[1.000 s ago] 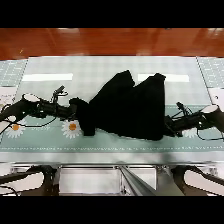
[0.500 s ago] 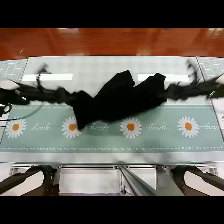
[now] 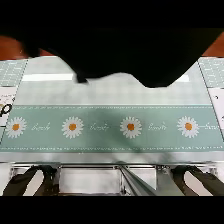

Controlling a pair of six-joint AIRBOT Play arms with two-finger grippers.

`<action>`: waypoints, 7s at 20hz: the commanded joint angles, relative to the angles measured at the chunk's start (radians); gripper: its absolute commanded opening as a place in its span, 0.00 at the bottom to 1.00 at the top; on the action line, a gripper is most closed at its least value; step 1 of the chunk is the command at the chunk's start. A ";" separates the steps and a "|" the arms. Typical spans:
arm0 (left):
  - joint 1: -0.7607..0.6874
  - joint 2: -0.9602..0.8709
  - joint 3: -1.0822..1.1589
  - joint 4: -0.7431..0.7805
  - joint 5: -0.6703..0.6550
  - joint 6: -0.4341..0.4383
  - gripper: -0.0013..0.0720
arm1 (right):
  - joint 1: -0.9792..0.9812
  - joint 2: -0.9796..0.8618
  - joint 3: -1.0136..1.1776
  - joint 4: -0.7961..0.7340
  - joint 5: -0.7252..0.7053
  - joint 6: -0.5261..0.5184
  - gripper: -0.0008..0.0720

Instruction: Fold the shirts.

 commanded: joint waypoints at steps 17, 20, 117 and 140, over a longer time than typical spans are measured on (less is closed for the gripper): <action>0.118 0.249 -0.318 0.307 -0.229 -0.233 0.05 | 0.002 0.394 -0.412 -0.344 0.117 0.132 0.04; 0.117 0.122 -0.536 0.086 -0.087 -0.060 0.05 | 0.002 0.308 -0.596 -0.298 -0.011 0.098 0.04; 0.274 0.087 0.112 0.055 0.027 -0.056 0.05 | -0.129 0.095 0.103 -0.153 -0.026 0.119 0.04; -0.080 -0.135 -0.432 0.607 0.173 -0.273 0.05 | -0.116 0.025 -0.664 -0.113 -0.047 -0.019 0.04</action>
